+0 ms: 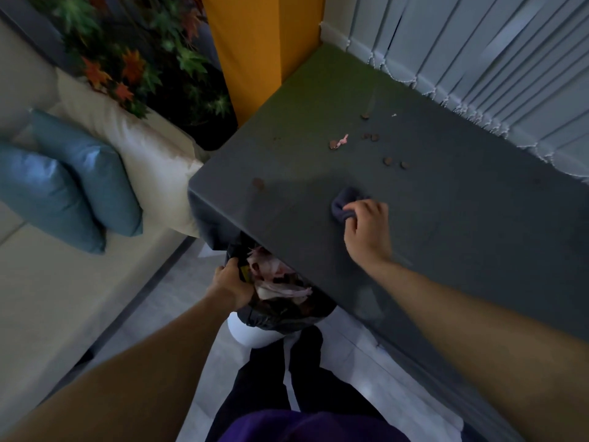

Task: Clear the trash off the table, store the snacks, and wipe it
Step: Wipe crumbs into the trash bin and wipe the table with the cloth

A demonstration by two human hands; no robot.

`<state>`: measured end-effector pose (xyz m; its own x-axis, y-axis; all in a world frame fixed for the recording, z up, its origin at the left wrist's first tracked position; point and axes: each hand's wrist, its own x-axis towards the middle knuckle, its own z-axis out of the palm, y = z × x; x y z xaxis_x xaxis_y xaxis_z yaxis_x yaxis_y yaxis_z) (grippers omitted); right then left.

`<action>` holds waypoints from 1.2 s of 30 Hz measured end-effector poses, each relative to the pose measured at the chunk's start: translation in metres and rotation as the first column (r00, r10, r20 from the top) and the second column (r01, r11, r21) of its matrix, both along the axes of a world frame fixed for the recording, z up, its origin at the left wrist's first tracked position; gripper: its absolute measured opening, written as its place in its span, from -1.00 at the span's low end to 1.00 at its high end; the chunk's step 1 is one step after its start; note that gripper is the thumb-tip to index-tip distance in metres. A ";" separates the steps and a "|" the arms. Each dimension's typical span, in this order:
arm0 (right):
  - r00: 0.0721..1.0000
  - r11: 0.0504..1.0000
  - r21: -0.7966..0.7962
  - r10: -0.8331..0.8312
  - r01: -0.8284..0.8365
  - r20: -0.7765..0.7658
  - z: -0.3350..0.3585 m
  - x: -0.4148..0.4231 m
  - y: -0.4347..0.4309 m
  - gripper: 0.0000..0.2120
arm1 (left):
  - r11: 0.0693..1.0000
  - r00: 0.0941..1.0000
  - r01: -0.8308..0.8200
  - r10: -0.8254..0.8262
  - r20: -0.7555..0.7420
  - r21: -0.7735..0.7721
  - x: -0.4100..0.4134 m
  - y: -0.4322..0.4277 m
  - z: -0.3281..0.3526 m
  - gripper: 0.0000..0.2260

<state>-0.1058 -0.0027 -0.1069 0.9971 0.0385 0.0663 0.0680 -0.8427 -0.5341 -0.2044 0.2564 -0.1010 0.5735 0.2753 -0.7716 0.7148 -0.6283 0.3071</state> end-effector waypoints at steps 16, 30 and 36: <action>0.935 0.928 0.122 0.355 -0.353 0.010 -0.007 -0.048 0.022 -0.72 | 1.000 0.999 -0.016 0.015 0.036 0.023 0.000 -0.017 0.001 -0.33; 0.856 0.844 0.153 0.517 -0.515 0.027 -0.003 -0.042 0.014 -0.77 | 0.999 0.999 -0.033 0.033 0.024 0.015 0.006 -0.019 -0.001 -0.36; 0.999 0.988 0.155 0.019 -0.023 0.025 -0.010 -0.015 0.003 -0.67 | 0.999 0.999 -0.024 0.024 0.021 0.032 0.008 -0.020 -0.002 -0.35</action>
<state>-0.1208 0.0000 -0.1165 0.9942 0.0465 0.0968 0.0989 -0.7478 -0.6565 -0.1962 0.2359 -0.1032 0.5821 0.3137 -0.7501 0.7236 -0.6207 0.3019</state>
